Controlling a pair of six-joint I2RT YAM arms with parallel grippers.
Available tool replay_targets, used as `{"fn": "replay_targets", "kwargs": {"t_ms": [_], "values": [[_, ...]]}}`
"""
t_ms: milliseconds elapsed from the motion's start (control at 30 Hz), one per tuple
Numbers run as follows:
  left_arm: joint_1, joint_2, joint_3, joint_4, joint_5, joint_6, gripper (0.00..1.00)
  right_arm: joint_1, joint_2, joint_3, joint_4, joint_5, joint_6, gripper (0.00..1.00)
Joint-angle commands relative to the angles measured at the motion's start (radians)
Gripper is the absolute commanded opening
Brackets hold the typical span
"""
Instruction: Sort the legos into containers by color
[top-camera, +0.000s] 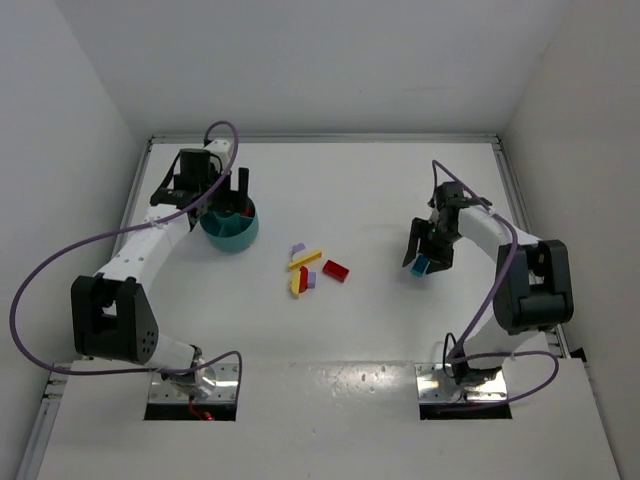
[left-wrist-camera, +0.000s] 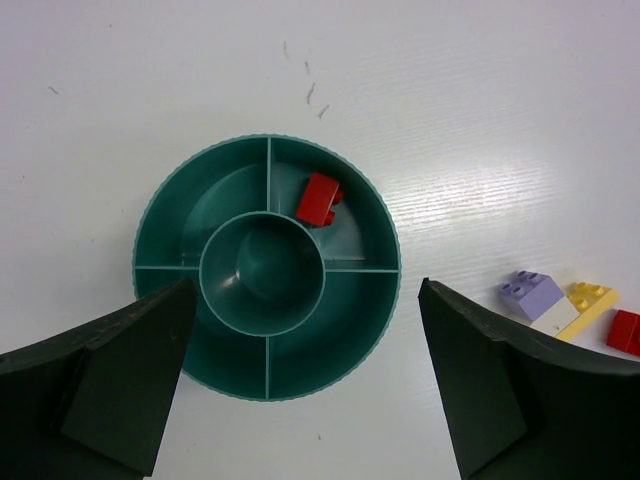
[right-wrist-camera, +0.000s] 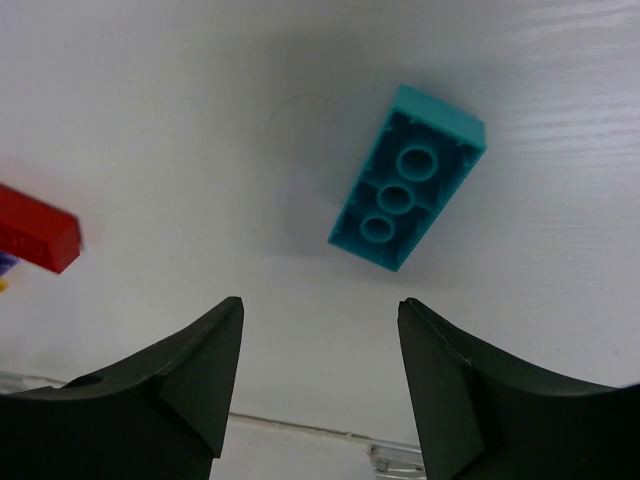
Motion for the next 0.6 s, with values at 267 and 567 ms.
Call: {"fn": "replay_targets", "kwargs": {"t_ms": [267, 567], "values": [[0.014, -0.058, -0.019, 0.034, -0.056, -0.016, 1.00, -0.069, 0.196, 0.130, 0.003, 0.100, 0.094, 0.64], [0.045, -0.079, -0.048, 0.034, -0.042, -0.006, 1.00, 0.027, 0.259, 0.399, 0.100, -0.181, -0.136, 0.00]]}}
